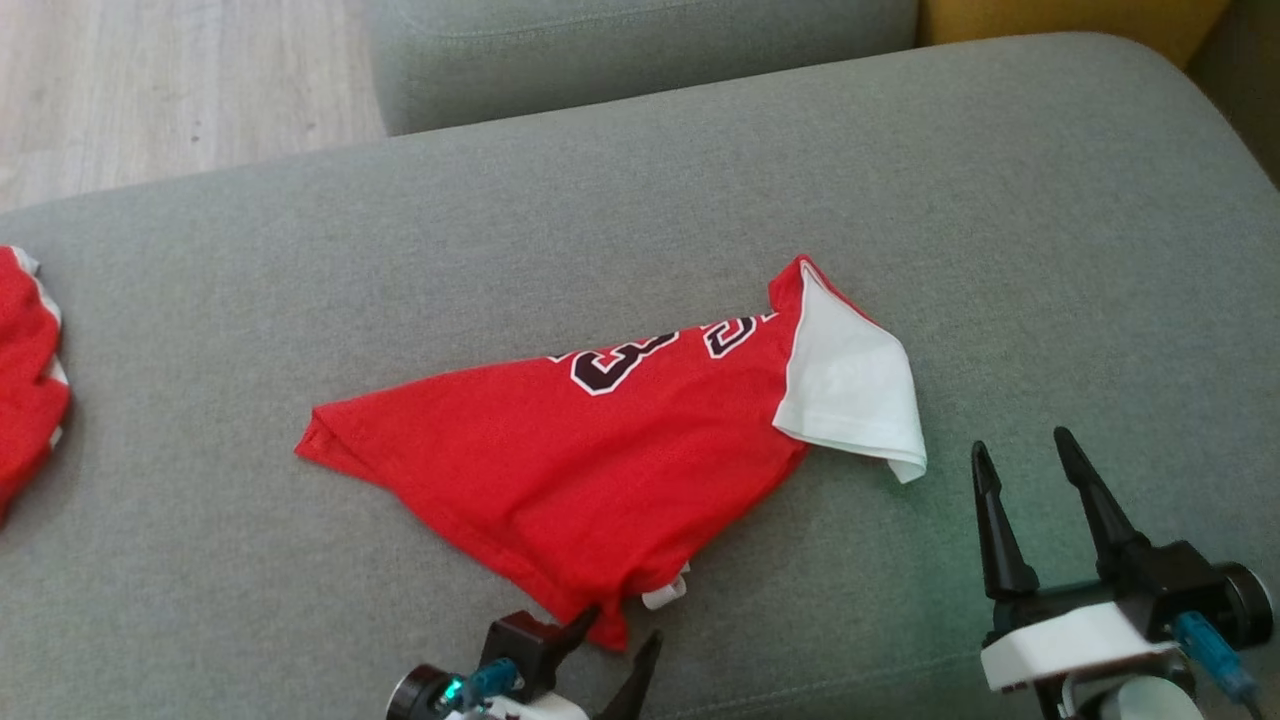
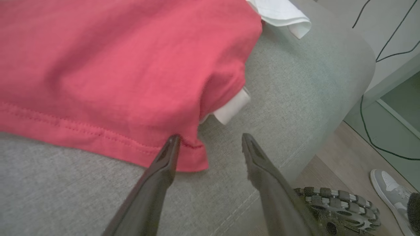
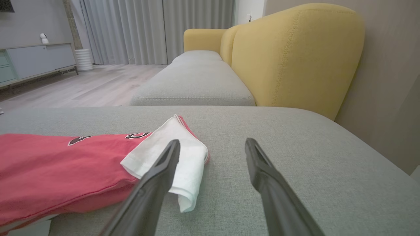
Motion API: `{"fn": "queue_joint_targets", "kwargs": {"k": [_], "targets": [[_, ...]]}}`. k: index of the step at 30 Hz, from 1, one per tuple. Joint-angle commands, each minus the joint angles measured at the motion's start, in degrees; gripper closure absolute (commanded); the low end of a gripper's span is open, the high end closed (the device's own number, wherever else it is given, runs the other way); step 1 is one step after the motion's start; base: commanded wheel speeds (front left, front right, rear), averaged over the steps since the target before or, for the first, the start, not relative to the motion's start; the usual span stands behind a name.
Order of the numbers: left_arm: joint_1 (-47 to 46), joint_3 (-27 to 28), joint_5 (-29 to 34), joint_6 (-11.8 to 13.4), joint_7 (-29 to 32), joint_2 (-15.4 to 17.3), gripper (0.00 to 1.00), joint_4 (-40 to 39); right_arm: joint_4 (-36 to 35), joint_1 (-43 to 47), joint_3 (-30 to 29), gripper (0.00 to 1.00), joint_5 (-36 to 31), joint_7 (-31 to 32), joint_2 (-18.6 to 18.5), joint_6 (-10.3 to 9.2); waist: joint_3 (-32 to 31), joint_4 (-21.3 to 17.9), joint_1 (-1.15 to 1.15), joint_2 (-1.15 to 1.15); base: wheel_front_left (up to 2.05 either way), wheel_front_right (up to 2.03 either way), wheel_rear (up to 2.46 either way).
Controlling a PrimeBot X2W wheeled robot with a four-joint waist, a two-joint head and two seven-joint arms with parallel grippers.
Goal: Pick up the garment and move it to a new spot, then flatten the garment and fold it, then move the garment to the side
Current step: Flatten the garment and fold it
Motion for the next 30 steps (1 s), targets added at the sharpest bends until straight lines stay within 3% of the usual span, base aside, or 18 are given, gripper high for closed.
{"fn": "queue_joint_targets", "kwargs": {"k": [1,8,11,19,20,21,23,26,30], "targets": [[-2.42,1.54,0.67,0.6,-0.27,-0.17,0.0,-1.1,-2.15,-2.35,1.14,0.0,0.32,-0.61,-0.81,0.44,0.35,-0.15,0.0,0.0,0.0,0.0,0.0],[-3.24,0.06,0.87,1.25,1.61,-0.34,0.0,-3.02,-2.44,-2.53,1.06,0.0,0.4,-0.6,-0.77,0.44,1.09,-0.04,0.0,0.0,0.0,0.0,0.0],[-3.37,0.6,0.83,3.39,3.24,-0.43,0.0,-3.7,-2.49,-2.69,0.99,0.0,0.44,-0.51,-0.79,0.44,1.43,0.11,0.0,0.0,0.0,0.0,0.0],[-5.8,0.88,0.48,4.06,3.02,-0.35,0.0,1.59,-2.75,-3.59,1.44,0.0,0.49,-0.41,-0.66,0.44,2.97,0.02,0.0,0.0,0.0,0.0,0.0],[-6.33,1.08,0.31,4.2,2.5,-0.42,0.18,2.35,-2.73,-3.67,1.49,0.0,0.49,-0.42,-0.65,0.44,3.11,-0.02,0.0,0.0,0.0,0.0,0.0],[-6.85,1.31,0.13,4.4,1.93,-0.48,0.51,3.02,-2.71,-3.74,1.54,0.0,0.48,-0.42,-0.65,0.44,3.23,-0.06,0.0,0.0,0.0,0.0,0.0],[-7.73,1.6,-0.37,4.35,1.34,-0.57,1.0,4.14,-2.58,-3.79,1.57,0.0,0.47,-0.43,-0.64,0.44,3.28,-0.14,0.0,0.0,0.0,0.0,0.0],[-8.21,2.54,-2.0,3.67,2.52,-0.14,1.0,4.12,-2.35,-3.7,1.46,0.0,0.51,-0.46,-0.66,0.44,3.07,-0.32,0.0,0.0,0.0,0.0,0.0],[-8.36,5.59,-6.89,1.49,7.86,2.33,1.0,-3.02,-2.24,-3.41,0.81,0.0,0.55,-0.51,-0.62,0.44,2.42,-0.14,0.0,0.0,0.0,0.0,0.0]]}}
